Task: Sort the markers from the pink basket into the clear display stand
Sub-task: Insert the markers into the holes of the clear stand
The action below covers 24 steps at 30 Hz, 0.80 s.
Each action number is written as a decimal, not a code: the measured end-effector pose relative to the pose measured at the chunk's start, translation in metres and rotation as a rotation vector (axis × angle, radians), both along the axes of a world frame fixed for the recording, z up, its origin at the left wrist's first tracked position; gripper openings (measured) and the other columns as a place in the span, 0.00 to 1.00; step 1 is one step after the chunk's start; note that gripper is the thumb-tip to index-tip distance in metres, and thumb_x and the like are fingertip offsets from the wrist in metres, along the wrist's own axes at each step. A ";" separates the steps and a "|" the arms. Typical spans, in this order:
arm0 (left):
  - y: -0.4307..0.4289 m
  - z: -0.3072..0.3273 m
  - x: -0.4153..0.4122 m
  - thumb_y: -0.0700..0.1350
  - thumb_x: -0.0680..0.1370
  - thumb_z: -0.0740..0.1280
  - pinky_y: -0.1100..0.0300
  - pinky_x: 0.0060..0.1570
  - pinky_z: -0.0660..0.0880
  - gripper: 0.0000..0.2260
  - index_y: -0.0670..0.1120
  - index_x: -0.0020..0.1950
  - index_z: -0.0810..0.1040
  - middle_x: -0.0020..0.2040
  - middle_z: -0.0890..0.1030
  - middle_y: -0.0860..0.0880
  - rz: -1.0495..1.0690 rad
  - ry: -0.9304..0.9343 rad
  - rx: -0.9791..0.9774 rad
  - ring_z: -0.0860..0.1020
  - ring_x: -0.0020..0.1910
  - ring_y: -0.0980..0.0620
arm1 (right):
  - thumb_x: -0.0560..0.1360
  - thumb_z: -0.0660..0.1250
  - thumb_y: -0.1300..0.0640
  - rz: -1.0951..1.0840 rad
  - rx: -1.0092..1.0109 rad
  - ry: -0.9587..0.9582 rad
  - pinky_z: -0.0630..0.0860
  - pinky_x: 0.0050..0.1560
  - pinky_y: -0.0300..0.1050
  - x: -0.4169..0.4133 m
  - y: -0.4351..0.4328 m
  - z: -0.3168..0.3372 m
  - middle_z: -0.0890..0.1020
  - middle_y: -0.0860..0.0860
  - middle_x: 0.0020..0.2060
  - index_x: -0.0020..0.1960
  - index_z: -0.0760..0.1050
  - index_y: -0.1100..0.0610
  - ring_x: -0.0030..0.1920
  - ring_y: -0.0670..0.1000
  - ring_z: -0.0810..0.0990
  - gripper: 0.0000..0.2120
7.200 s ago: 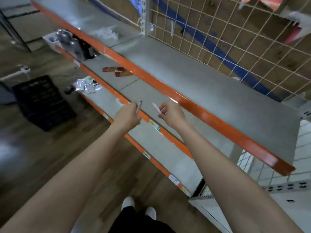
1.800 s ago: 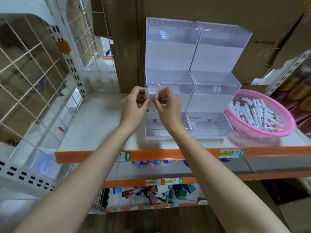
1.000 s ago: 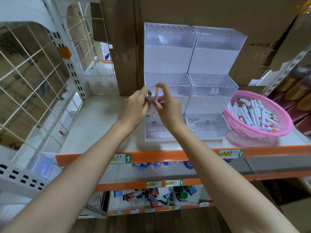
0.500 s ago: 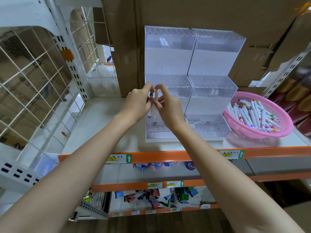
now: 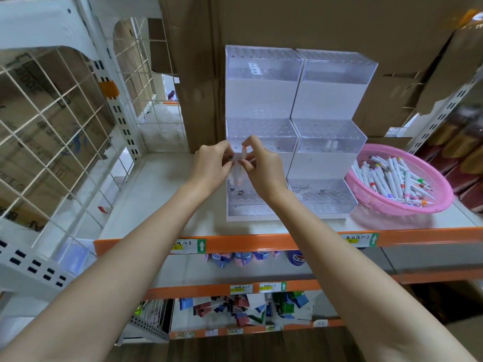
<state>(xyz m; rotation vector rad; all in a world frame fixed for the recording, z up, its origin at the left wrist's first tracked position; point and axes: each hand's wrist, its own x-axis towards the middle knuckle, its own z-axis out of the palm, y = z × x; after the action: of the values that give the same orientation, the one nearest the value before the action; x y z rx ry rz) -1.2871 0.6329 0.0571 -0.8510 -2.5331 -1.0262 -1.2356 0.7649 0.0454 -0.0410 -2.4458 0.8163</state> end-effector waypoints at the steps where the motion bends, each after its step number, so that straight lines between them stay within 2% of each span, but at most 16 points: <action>1: 0.001 0.000 0.000 0.36 0.72 0.69 0.50 0.44 0.78 0.03 0.40 0.45 0.79 0.41 0.83 0.43 -0.004 -0.001 -0.003 0.81 0.41 0.43 | 0.75 0.67 0.65 0.002 0.002 0.001 0.78 0.44 0.55 -0.001 0.000 0.000 0.83 0.56 0.41 0.56 0.69 0.58 0.42 0.59 0.81 0.12; 7: 0.006 0.008 -0.004 0.38 0.74 0.68 0.51 0.46 0.78 0.04 0.41 0.47 0.81 0.43 0.83 0.43 0.004 -0.016 -0.096 0.81 0.44 0.43 | 0.75 0.65 0.64 0.031 0.035 -0.010 0.78 0.42 0.55 -0.002 0.000 0.005 0.82 0.57 0.37 0.55 0.69 0.58 0.39 0.60 0.80 0.10; 12: 0.004 0.008 -0.007 0.41 0.75 0.68 0.50 0.43 0.78 0.04 0.43 0.48 0.78 0.43 0.83 0.44 0.021 0.030 -0.188 0.81 0.44 0.43 | 0.77 0.64 0.64 0.053 0.106 -0.036 0.75 0.39 0.54 -0.001 0.002 0.013 0.78 0.56 0.32 0.56 0.69 0.62 0.36 0.61 0.75 0.09; 18: 0.001 0.004 -0.003 0.39 0.75 0.69 0.53 0.43 0.77 0.04 0.42 0.49 0.78 0.43 0.83 0.45 0.008 0.033 -0.115 0.81 0.42 0.45 | 0.76 0.63 0.63 0.086 0.148 -0.107 0.76 0.39 0.53 -0.007 0.005 0.022 0.80 0.59 0.36 0.53 0.69 0.61 0.37 0.61 0.76 0.07; 21: 0.001 0.004 -0.004 0.38 0.73 0.68 0.50 0.45 0.77 0.04 0.42 0.48 0.79 0.43 0.84 0.45 0.015 0.009 -0.087 0.81 0.43 0.43 | 0.74 0.62 0.65 0.148 0.174 -0.134 0.76 0.36 0.55 -0.006 0.005 0.014 0.79 0.59 0.34 0.51 0.70 0.62 0.35 0.63 0.74 0.06; 24: 0.001 0.004 -0.003 0.39 0.74 0.69 0.50 0.46 0.77 0.04 0.42 0.48 0.79 0.42 0.83 0.44 0.016 0.001 -0.097 0.81 0.43 0.44 | 0.74 0.62 0.66 0.117 0.125 -0.134 0.74 0.36 0.54 -0.003 0.005 0.004 0.78 0.58 0.35 0.51 0.69 0.62 0.35 0.62 0.74 0.07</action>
<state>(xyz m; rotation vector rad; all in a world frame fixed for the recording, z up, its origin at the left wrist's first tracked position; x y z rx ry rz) -1.2897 0.6338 0.0616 -0.8553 -2.6027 -0.9044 -1.2387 0.7700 0.0495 0.0977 -2.6416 0.7298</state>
